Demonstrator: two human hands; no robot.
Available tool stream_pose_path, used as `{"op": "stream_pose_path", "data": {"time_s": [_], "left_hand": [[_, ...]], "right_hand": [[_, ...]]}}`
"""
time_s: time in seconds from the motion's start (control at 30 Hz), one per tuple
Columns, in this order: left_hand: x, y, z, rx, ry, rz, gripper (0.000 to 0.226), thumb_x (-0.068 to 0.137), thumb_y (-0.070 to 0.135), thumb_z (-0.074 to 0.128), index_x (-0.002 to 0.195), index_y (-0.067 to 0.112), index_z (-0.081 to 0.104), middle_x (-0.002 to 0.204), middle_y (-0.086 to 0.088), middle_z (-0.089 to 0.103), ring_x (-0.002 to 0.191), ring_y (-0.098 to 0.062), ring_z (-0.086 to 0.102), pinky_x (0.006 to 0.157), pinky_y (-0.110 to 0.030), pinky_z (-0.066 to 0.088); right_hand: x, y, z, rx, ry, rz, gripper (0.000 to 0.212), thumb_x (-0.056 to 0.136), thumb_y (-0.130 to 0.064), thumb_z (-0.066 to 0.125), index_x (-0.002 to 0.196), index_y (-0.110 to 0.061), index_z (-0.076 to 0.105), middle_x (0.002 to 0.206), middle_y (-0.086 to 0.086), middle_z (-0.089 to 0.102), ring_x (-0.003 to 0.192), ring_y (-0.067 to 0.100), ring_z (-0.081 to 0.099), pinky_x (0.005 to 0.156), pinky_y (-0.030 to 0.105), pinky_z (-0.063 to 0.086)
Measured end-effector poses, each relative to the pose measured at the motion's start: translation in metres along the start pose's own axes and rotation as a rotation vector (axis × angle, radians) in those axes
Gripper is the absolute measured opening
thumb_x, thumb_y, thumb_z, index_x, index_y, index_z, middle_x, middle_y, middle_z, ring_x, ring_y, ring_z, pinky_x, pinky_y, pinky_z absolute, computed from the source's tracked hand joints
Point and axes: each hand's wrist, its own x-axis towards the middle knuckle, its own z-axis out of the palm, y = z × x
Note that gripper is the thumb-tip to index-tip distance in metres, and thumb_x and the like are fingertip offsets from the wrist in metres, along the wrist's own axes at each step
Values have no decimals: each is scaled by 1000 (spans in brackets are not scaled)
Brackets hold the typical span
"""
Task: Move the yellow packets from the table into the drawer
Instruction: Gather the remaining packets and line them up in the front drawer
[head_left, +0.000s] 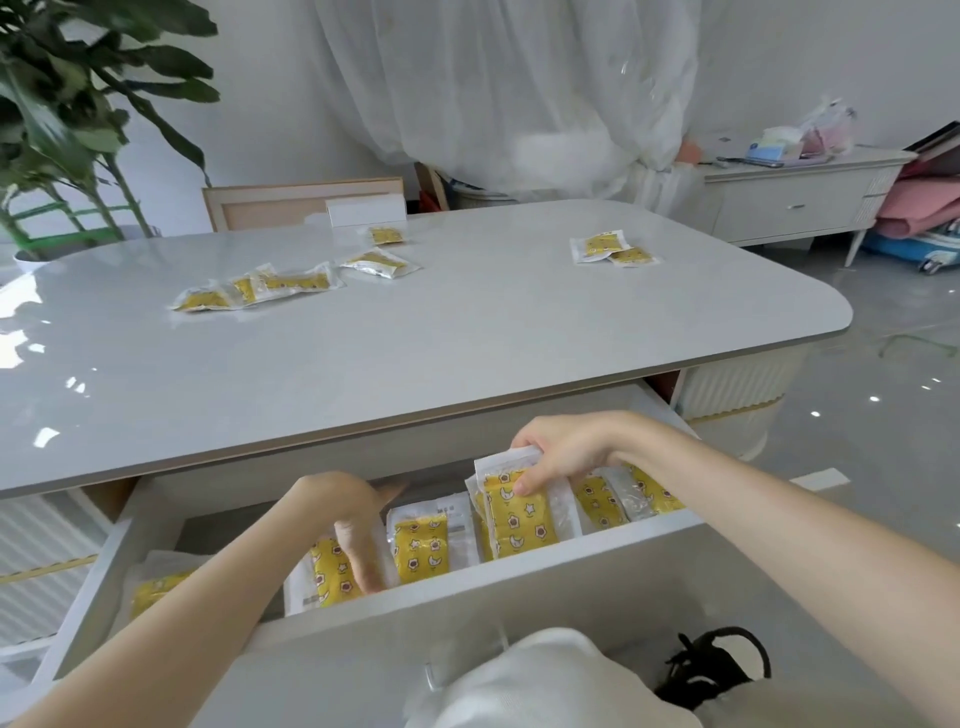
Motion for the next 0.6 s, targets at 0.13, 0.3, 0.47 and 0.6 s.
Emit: {"op": "stream_pose_path", "data": {"time_s": [0.13, 0.3, 0.47, 0.6], "left_hand": [[-2, -5, 4, 31, 26, 35, 127, 68, 46, 80, 149, 27, -16, 157, 0, 22, 141, -26, 29, 113, -36, 32], [-7, -5, 3, 13, 28, 78, 124, 69, 36, 82, 150, 27, -12, 157, 1, 20, 143, -26, 25, 114, -35, 30], [-6, 3, -6, -128, 145, 205, 119, 71, 51, 75, 149, 33, -14, 159, 2, 13, 143, -24, 24, 116, -36, 25], [2, 33, -21, -169, 330, 403, 90, 84, 47, 65, 151, 33, 7, 157, 4, 18, 142, -20, 25, 116, -35, 24]], "right_hand": [[8, 4, -1, 137, -36, 53, 5, 93, -12, 60, 97, -14, 57, 107, 9, 69, 98, 25, 67, 79, 34, 58], [8, 14, -7, 324, -25, 95, 11, 94, -3, 55, 103, -9, 54, 106, 12, 68, 103, 29, 66, 90, 45, 54], [7, 25, -14, 400, -8, 149, 17, 95, 0, 51, 110, -9, 52, 104, 11, 68, 92, 23, 68, 79, 38, 57], [6, 34, -22, 406, 44, 197, 29, 95, 2, 50, 124, -5, 50, 118, 18, 65, 101, 29, 66, 87, 44, 55]]}}
